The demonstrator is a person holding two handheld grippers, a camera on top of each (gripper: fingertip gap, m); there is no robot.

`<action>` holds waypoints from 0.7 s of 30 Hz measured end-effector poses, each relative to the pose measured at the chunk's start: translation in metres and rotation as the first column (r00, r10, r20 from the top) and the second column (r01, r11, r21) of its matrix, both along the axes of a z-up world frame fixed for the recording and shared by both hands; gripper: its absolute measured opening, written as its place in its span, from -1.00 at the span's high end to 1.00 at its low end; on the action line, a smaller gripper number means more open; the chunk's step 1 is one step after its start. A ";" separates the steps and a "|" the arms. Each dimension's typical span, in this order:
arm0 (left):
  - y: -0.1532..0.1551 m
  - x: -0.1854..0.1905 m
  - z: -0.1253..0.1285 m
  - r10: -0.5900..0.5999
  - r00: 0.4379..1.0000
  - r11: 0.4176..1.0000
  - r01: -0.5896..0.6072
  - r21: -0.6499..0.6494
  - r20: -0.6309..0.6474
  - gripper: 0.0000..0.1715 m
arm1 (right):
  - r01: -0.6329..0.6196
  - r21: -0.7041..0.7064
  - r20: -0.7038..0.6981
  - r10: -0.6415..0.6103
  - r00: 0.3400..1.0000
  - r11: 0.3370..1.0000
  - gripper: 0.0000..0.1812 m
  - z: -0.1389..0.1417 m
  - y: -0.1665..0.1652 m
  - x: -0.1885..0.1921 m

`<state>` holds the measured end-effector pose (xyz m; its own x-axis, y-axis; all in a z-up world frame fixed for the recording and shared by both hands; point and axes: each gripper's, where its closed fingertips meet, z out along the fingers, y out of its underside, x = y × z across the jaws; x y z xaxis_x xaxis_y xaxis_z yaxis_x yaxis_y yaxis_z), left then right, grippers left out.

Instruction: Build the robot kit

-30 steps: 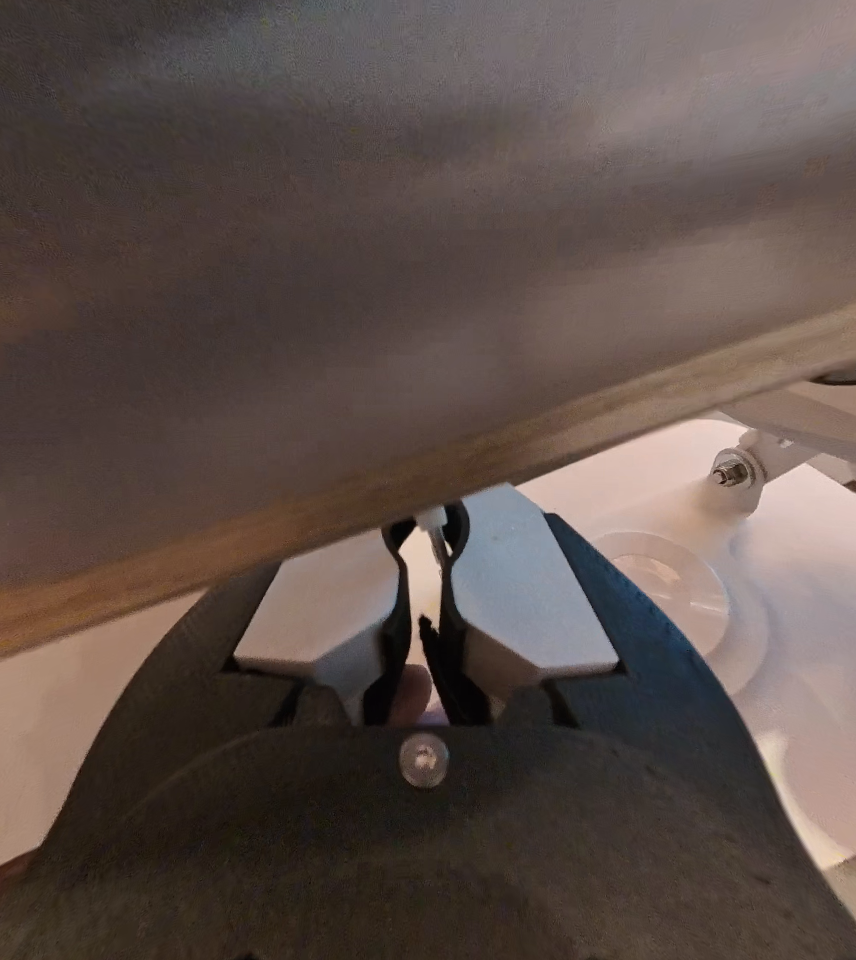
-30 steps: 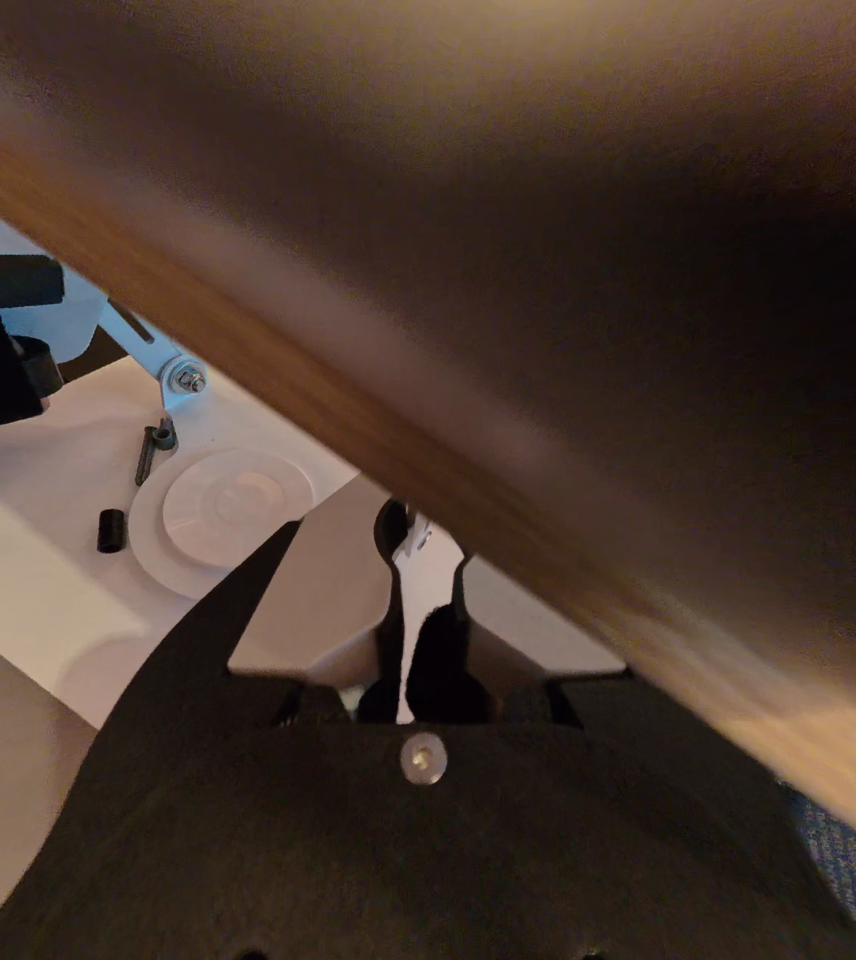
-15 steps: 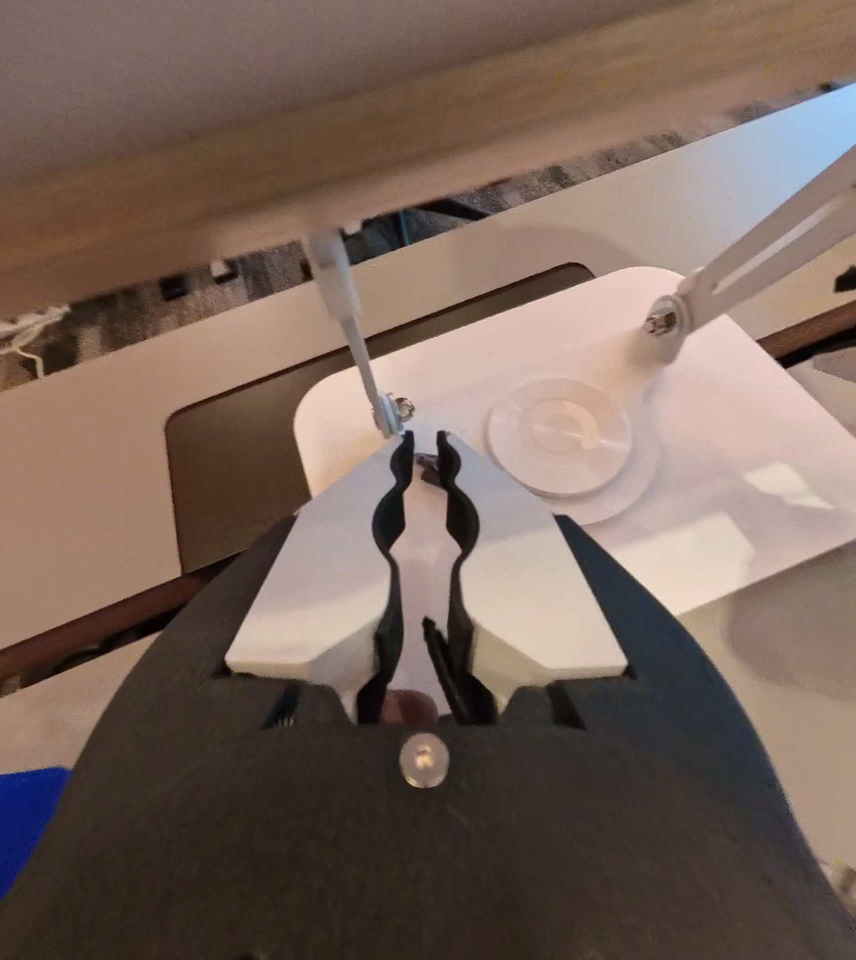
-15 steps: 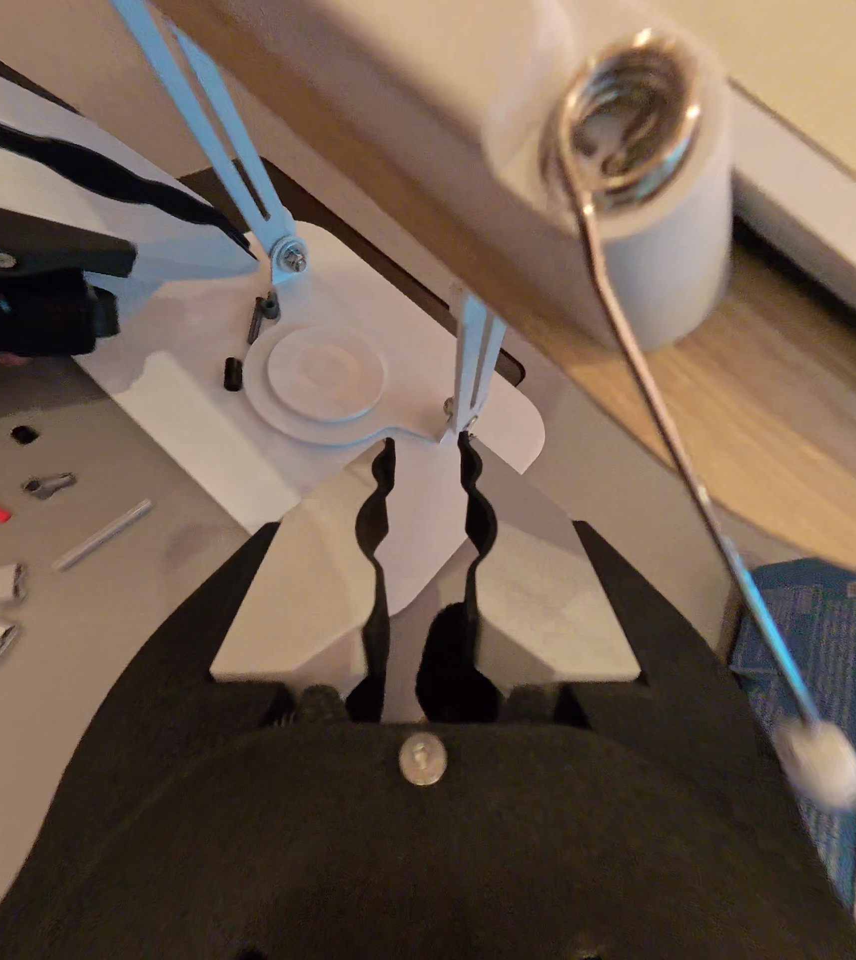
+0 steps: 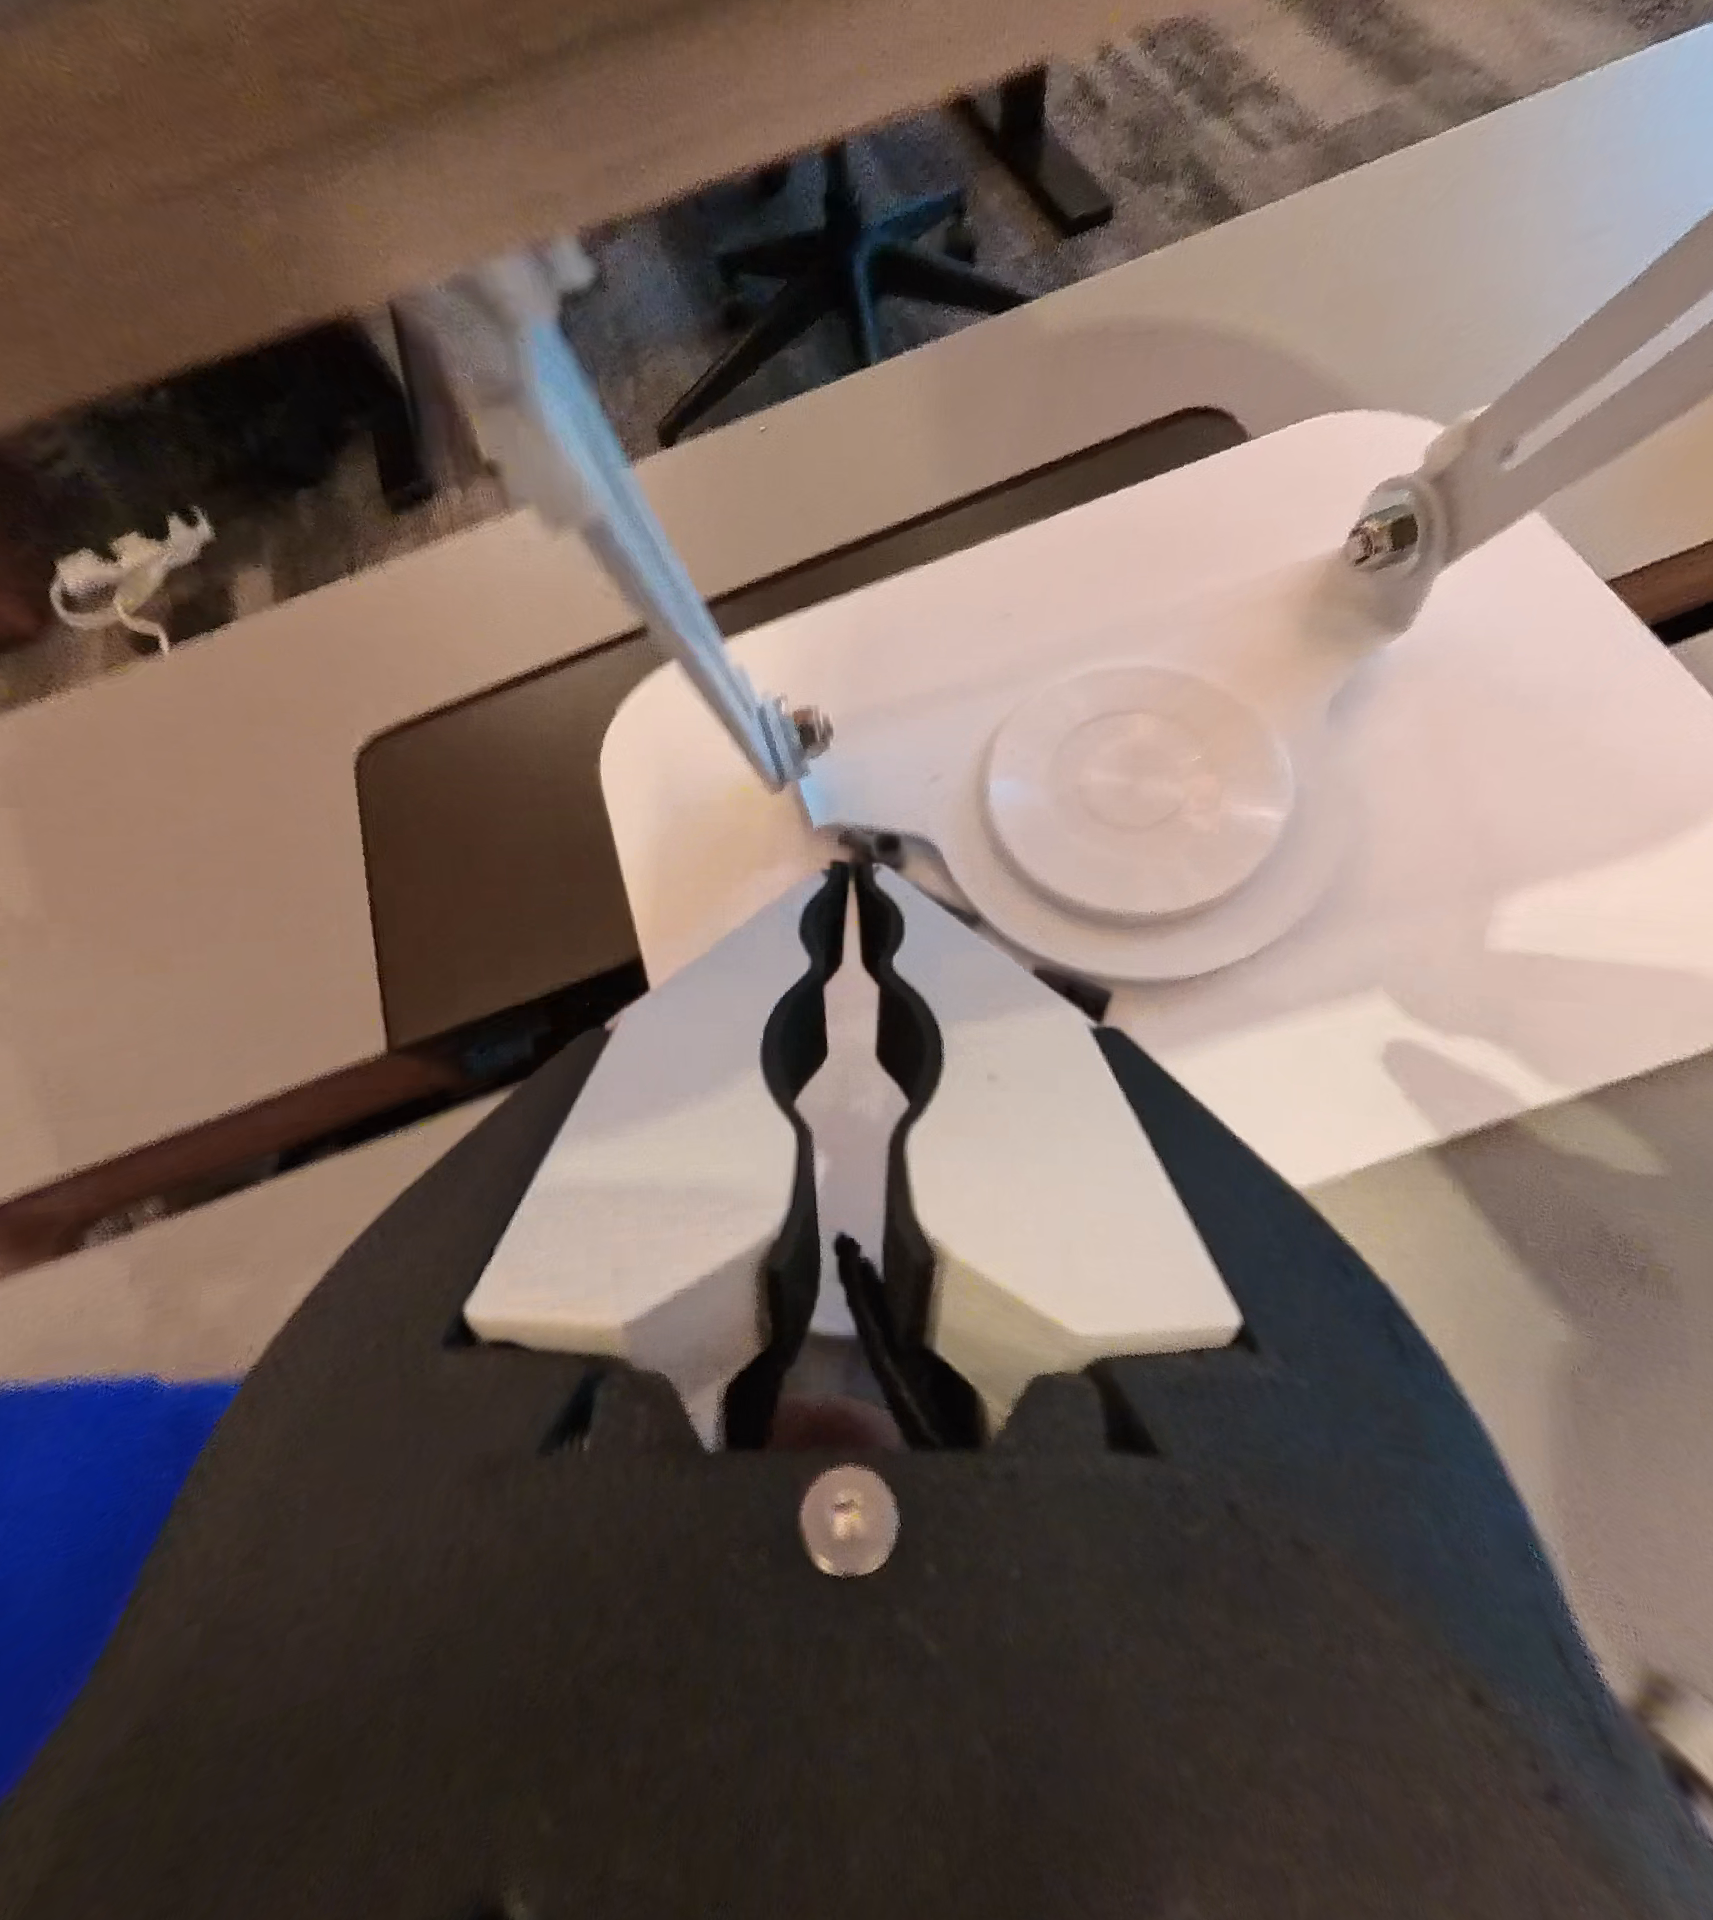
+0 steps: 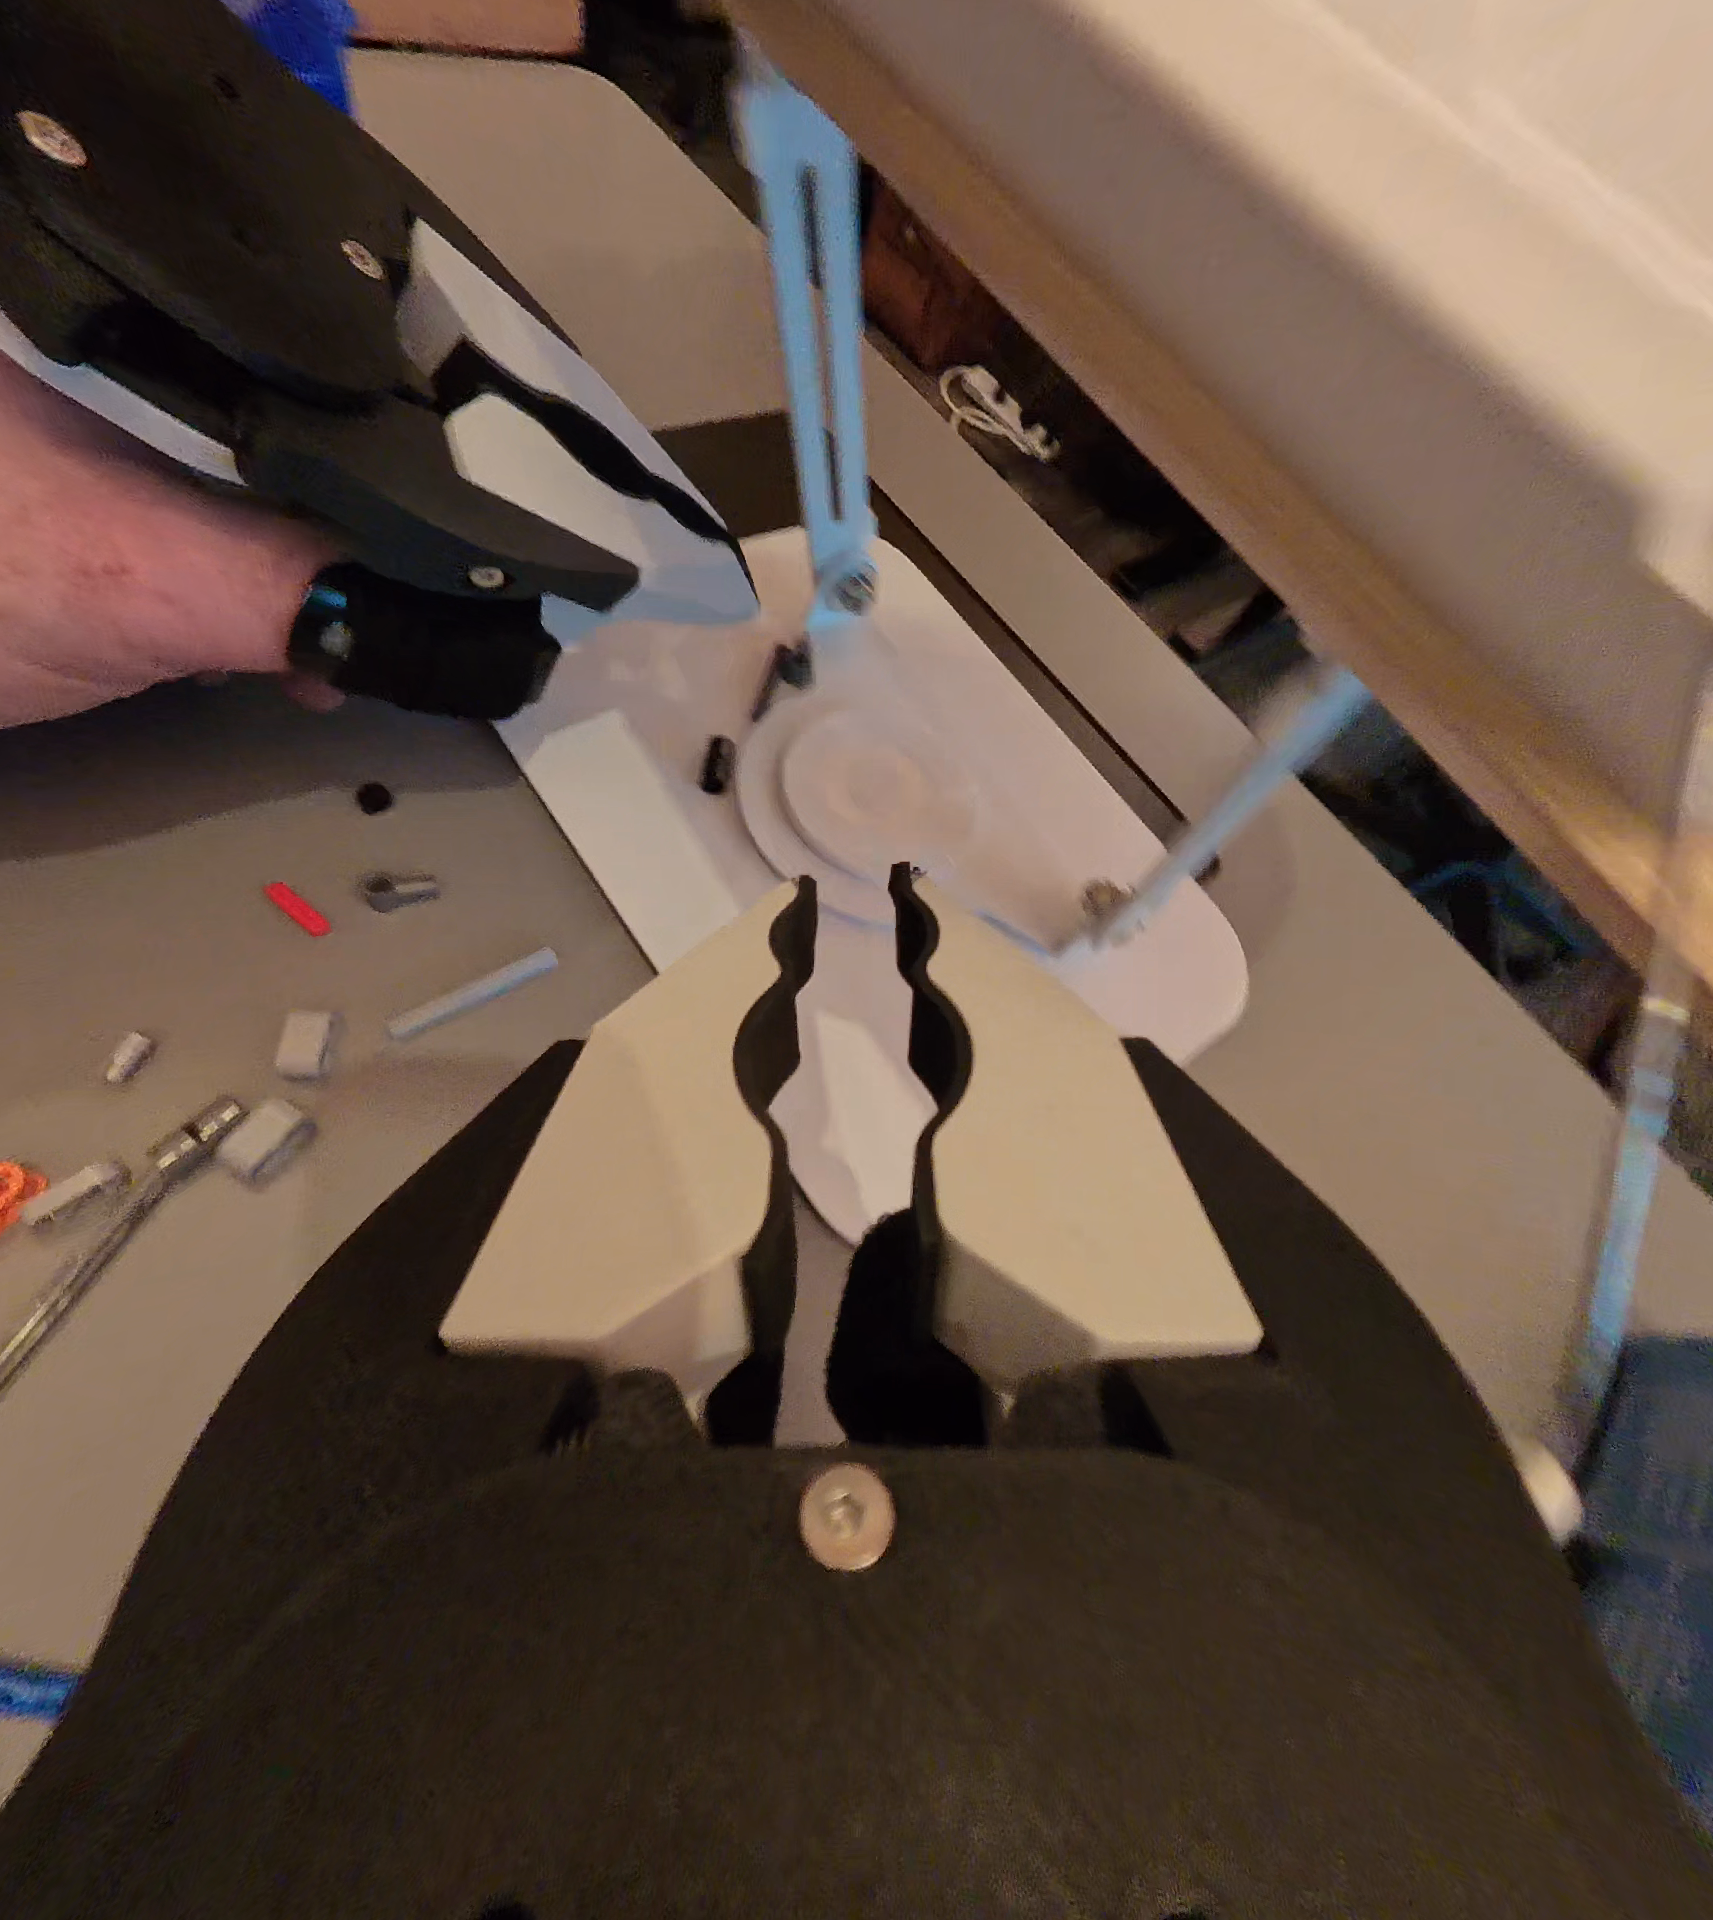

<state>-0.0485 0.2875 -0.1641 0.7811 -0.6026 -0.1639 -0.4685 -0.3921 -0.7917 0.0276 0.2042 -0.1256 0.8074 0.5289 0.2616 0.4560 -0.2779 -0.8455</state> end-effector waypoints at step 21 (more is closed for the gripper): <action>-0.197 -0.011 0.051 -0.291 0.949 0.956 0.292 0.013 0.124 0.70 | -0.225 -0.187 0.063 0.240 0.969 0.956 0.01 -0.051 0.066 -0.090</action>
<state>-0.0596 0.0902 -0.1131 0.5848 -0.8078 -0.0738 -0.4624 -0.2573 -0.8485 -0.0629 0.2703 -0.1768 0.6358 0.7432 0.2083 0.5930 -0.2977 -0.7481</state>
